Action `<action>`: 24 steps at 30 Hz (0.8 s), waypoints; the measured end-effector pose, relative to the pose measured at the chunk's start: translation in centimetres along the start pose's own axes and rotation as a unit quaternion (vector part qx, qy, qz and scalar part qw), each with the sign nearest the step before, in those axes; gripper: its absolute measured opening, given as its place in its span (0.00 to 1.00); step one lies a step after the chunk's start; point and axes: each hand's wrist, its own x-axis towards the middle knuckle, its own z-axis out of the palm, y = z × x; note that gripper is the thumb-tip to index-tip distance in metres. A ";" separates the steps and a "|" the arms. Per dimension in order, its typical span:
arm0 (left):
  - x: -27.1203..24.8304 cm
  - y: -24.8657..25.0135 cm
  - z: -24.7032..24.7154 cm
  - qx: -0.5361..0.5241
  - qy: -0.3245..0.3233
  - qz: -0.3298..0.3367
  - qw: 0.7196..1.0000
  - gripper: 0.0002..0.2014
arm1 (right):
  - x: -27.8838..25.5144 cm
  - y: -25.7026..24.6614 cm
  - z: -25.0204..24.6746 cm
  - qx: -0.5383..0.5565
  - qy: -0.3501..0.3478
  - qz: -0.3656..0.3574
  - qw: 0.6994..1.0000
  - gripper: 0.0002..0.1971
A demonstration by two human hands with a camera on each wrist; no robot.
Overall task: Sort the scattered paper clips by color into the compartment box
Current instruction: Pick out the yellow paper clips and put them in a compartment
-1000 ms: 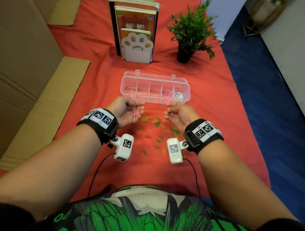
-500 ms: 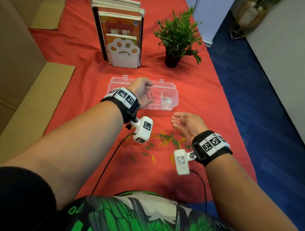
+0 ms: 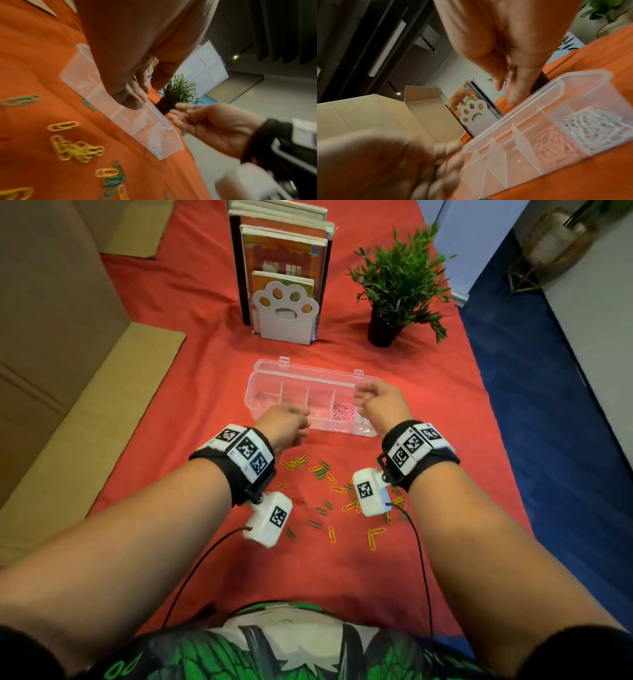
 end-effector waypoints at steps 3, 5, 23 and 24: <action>-0.5 -2.3 -1.8 0.057 0.015 -0.005 0.998 0.11 | 1.2 -0.6 0.2 -0.100 -0.020 -0.009 0.995 0.25; -0.9 -3.5 -2.6 0.089 0.020 0.000 0.996 0.09 | 0.6 -0.7 -0.2 -0.111 -0.011 -0.024 0.993 0.26; -5.1 -9.3 3.0 0.521 -0.106 0.086 0.842 0.13 | -14.0 10.7 -3.0 -0.404 -0.122 0.062 0.905 0.14; -5.5 -9.6 3.6 0.547 -0.107 0.095 0.825 0.15 | -14.4 11.1 -2.9 -0.400 -0.119 0.061 0.907 0.15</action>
